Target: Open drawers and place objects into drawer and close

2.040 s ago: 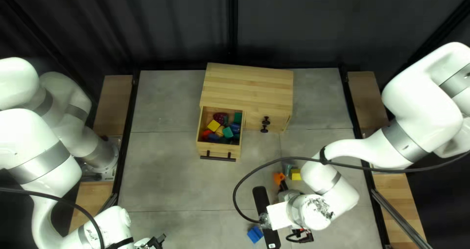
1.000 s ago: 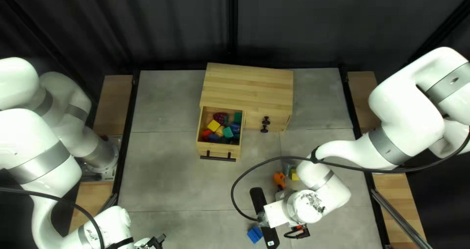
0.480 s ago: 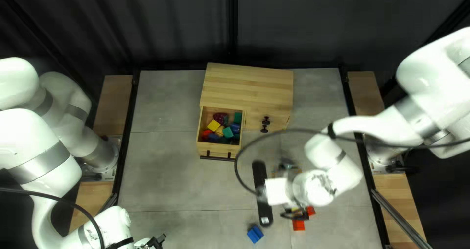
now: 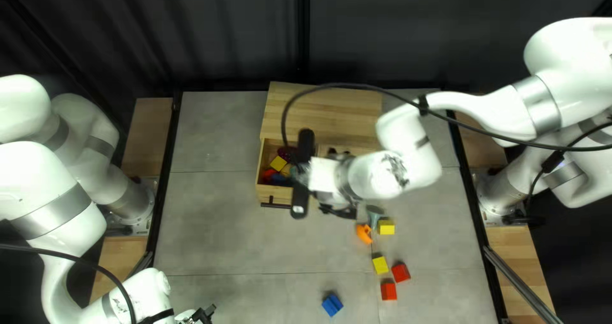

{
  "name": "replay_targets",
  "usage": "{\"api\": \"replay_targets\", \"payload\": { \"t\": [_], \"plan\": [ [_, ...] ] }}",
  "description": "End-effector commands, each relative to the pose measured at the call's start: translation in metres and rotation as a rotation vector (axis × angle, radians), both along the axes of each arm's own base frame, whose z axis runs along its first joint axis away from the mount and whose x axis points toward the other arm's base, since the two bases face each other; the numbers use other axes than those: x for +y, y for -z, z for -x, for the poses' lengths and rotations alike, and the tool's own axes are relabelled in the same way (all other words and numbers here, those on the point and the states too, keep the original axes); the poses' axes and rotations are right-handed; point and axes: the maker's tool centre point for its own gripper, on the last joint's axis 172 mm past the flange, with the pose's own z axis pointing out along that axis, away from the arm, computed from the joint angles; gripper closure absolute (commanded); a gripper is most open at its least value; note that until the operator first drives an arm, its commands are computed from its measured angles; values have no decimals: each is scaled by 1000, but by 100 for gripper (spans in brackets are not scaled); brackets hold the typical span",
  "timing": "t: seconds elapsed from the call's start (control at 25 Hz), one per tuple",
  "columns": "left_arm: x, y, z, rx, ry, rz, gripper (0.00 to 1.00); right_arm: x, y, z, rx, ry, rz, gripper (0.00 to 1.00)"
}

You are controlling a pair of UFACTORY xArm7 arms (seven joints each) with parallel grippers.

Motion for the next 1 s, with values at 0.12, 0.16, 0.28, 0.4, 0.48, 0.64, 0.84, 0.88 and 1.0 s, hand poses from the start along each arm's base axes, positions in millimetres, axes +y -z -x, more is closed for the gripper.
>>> {"api": "replay_targets", "payload": {
  "t": [0.12, 0.16, 0.28, 0.4, 0.48, 0.64, 0.84, 0.88, 1.0],
  "plan": [
    [0, 0, 0, 0, 0, 0, 0, -23, 17, -24, -63, 10, -3, 0],
    [0, 0, 0, 0, 0, 0, 0, -24, 17, -23, -72, 21, -6, 0],
    [0, 0, 0, 0, 0, 0, 0, -16, 10, -14, -94, 52, -9, 0],
    [0, 0, 0, 0, 0, 0, 0, 15, 4, 4, -100, 73, -13, 0],
    [0, 0, 0, 0, 0, 0, 0, 58, 7, 23, -81, 82, -34, 0],
    [0, 0, 0, 0, 0, 0, 0, 136, 23, 53, 7, 3, -39, 0],
    [0, 0, 0, 0, 0, 0, 0, 208, 48, 91, 166, -162, 4, 0],
    [0, 0, 0, 0, 0, 0, 0, 217, 56, 98, 199, -189, 11, 0],
    [0, 0, 0, 0, 0, 0, 0, 242, 75, 110, 279, -267, 26, 0]
  ]
}}
